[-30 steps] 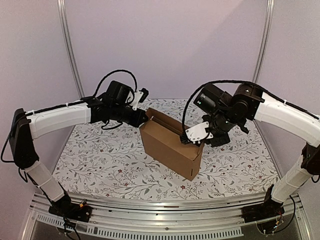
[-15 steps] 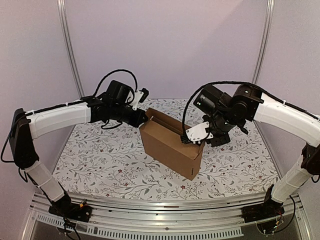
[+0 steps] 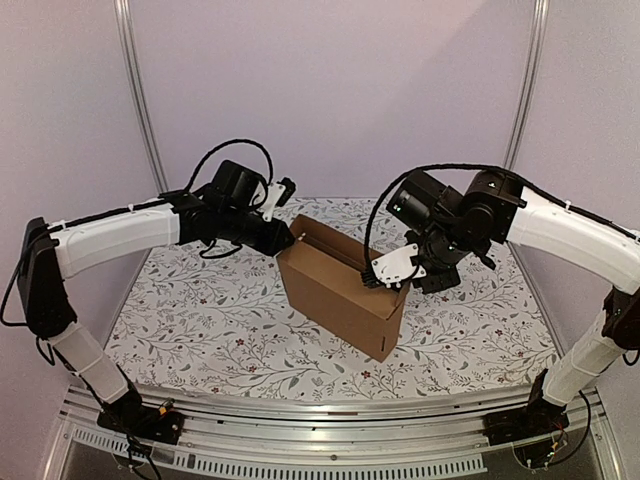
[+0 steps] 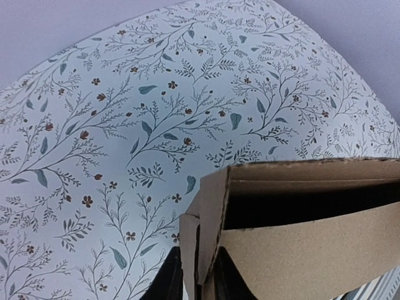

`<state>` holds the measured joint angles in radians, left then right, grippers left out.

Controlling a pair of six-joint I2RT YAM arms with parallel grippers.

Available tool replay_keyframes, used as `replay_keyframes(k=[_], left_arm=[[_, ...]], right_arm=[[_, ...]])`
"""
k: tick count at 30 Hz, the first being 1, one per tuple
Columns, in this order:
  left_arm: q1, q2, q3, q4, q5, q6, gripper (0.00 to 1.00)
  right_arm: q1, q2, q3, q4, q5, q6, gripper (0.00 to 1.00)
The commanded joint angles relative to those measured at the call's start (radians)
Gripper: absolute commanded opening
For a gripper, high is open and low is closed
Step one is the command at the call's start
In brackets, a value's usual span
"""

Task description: Fold the paper box

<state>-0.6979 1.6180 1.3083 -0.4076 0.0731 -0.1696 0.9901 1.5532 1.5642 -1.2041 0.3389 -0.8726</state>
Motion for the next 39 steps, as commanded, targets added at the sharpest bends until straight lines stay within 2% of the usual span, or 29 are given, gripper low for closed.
replay_keyframes(k=[1,7,11,17,23,33,39], left_arm=[[-0.015,-0.029,0.026,-0.040,-0.016,0.012,0.20],[-0.016,-0.098,0.017,-0.041,-0.036,0.018,0.27],[-0.030,-0.171,-0.035,-0.032,-0.051,-0.008,0.28],[-0.111,-0.245,-0.186,0.055,-0.054,-0.080,0.19],[-0.171,-0.167,-0.200,0.094,-0.032,-0.073,0.16],[-0.172,-0.025,-0.105,0.132,0.002,-0.014,0.15],[-0.172,0.008,-0.074,0.144,0.030,-0.014,0.15]], right_arm=[[0.001,-0.013,-0.010,0.013,0.000,0.004,0.25],[0.000,-0.010,-0.013,0.016,-0.001,0.001,0.25],[0.000,-0.010,-0.015,0.019,-0.001,0.000,0.25],[-0.002,-0.013,-0.018,0.021,-0.006,-0.001,0.25],[-0.001,-0.022,-0.030,0.023,-0.009,-0.017,0.25],[-0.001,-0.021,-0.029,0.026,-0.023,-0.023,0.25],[-0.001,-0.025,-0.019,0.024,-0.047,-0.023,0.25]])
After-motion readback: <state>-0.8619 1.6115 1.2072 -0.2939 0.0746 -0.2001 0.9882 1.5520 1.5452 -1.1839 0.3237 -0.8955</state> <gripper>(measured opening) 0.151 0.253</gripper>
